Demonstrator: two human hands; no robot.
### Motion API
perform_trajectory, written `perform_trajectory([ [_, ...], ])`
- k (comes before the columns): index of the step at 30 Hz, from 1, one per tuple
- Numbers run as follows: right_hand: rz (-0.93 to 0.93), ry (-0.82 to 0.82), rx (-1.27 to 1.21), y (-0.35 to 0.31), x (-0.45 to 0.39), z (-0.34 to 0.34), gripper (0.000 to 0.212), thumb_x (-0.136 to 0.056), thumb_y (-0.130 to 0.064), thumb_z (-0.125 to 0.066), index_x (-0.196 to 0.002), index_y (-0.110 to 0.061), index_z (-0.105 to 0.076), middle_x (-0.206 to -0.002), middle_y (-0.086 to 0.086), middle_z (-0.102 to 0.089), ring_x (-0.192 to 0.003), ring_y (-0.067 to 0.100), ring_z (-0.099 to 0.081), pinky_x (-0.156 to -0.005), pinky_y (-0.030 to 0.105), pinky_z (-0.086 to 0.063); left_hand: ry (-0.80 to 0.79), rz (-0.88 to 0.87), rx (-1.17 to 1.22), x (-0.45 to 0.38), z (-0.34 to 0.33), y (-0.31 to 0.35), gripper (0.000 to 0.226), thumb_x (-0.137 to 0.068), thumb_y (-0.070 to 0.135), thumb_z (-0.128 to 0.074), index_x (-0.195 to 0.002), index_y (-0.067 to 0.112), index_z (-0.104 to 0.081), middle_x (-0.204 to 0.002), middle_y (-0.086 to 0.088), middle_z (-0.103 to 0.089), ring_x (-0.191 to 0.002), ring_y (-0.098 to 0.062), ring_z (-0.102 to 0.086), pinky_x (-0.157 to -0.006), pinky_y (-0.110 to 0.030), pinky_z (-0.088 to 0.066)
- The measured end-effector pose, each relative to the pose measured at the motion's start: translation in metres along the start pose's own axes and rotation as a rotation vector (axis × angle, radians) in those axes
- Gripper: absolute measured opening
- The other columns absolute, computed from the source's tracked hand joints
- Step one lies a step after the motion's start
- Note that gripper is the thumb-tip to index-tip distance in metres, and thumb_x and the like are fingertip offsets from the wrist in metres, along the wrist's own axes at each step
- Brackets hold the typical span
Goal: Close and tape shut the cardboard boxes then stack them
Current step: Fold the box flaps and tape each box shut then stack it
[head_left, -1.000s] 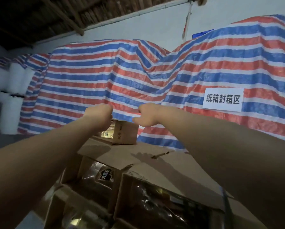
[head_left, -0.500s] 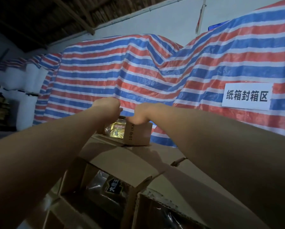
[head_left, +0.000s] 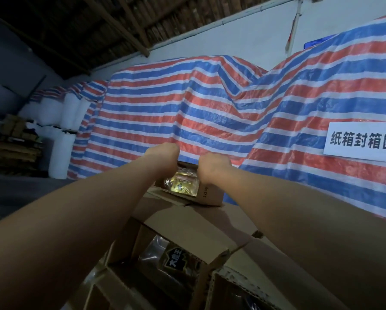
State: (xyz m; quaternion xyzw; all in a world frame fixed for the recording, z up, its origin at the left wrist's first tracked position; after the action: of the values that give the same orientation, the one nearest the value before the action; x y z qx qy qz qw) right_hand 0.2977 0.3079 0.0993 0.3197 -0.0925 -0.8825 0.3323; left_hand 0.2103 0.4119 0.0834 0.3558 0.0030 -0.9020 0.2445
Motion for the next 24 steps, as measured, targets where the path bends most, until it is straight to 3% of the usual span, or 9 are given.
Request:
perform_trajectory([
  [5,-0.1,0.051,-0.18,0.042,0.012,0.022,0.022,-0.095,-0.025,-0.062,-0.077,-0.019,-0.049,-0.083,0.003,-0.058,-0.072,0.018,-0.058,-0.053,0.027,-0.045,0.121,-0.072,0.107,0.006,0.028,0.017,0.012,-0.098,0.032,-0.052,-0.094,0.021,-0.055,-0.09,-0.001,-0.059,-0.08,-0.019,-0.06,-0.078,-0.039,-0.056],
  [8,-0.152,0.02,-0.317,0.072,0.027,0.051,0.024,-0.098,-0.022,-0.054,-0.076,-0.018,-0.047,-0.081,0.006,-0.057,-0.069,0.018,-0.058,-0.049,0.026,-0.042,0.144,-0.105,0.099,0.013,0.05,0.034,0.004,-0.096,0.023,-0.054,-0.097,0.02,-0.056,-0.091,-0.002,-0.06,-0.081,-0.02,-0.059,-0.078,-0.04,-0.057],
  [11,-0.188,-0.061,-0.329,0.1,0.051,0.086,0.021,-0.098,-0.014,-0.046,-0.08,-0.005,-0.055,-0.077,0.015,-0.06,-0.063,0.024,-0.061,-0.046,0.029,-0.046,0.15,-0.127,0.115,0.021,0.075,0.054,0.006,-0.094,0.014,-0.055,-0.094,0.02,-0.055,-0.089,-0.002,-0.058,-0.077,-0.019,-0.056,-0.067,-0.033,-0.052],
  [14,-0.222,-0.128,-0.324,0.128,0.082,0.123,0.025,-0.099,-0.012,-0.041,-0.095,0.005,-0.059,-0.09,0.026,-0.065,-0.072,0.036,-0.069,-0.064,0.04,-0.062,0.177,-0.147,0.163,0.032,0.106,0.079,0.006,-0.097,0.019,-0.054,-0.094,0.017,-0.059,-0.087,-0.003,-0.059,-0.077,-0.02,-0.059,-0.073,-0.037,-0.056],
  [16,-0.258,-0.141,-0.333,0.147,0.105,0.147,0.029,-0.1,-0.015,-0.04,-0.106,0.006,-0.059,-0.1,0.029,-0.065,-0.074,0.038,-0.069,-0.073,0.044,-0.062,0.19,-0.184,0.202,0.041,0.126,0.097,0.019,-0.1,0.028,-0.051,-0.091,0.015,-0.06,-0.085,-0.005,-0.06,-0.077,-0.021,-0.06,-0.075,-0.04,-0.056],
  [19,-0.326,-0.157,-0.365,0.178,0.144,0.178,0.039,-0.103,-0.023,-0.039,-0.116,0.008,-0.057,-0.111,0.03,-0.064,-0.086,0.042,-0.071,-0.083,0.049,-0.061,0.226,-0.245,0.255,0.06,0.152,0.125,0.035,-0.103,0.033,-0.041,-0.079,0.013,-0.057,-0.077,-0.007,-0.058,-0.068,-0.021,-0.055,-0.063,-0.036,-0.05],
  [22,-0.387,-0.177,-0.378,0.206,0.19,0.207,0.043,-0.103,-0.025,-0.037,-0.117,0.006,-0.064,-0.115,0.028,-0.067,-0.095,0.042,-0.072,-0.089,0.052,-0.059,0.261,-0.295,0.34,0.086,0.176,0.15,0.048,-0.104,0.04,-0.036,-0.073,0.011,-0.059,-0.07,-0.007,-0.058,-0.064,-0.021,-0.055,-0.054,-0.031,-0.04],
  [24,-0.412,-0.175,-0.385,0.22,0.225,0.228,0.042,-0.104,-0.025,-0.038,-0.112,0.005,-0.067,-0.11,0.024,-0.069,-0.088,0.039,-0.071,-0.089,0.051,-0.059,0.257,-0.327,0.42,0.108,0.191,0.168,0.054,-0.103,0.047,-0.038,-0.071,0.01,-0.062,-0.068,-0.007,-0.06,-0.065,-0.022,-0.057,-0.055,-0.031,-0.042],
])
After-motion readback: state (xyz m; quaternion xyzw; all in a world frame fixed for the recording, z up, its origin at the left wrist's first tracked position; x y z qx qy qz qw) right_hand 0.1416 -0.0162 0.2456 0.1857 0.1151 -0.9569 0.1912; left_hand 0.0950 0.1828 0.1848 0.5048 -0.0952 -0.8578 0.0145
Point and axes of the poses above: each hand's wrist, its own x-axis away from the middle knuckle, its own z-axis out of the back of the hand, y = z × x, the point moved 3 cm from there along -x, towards the middle knuckle
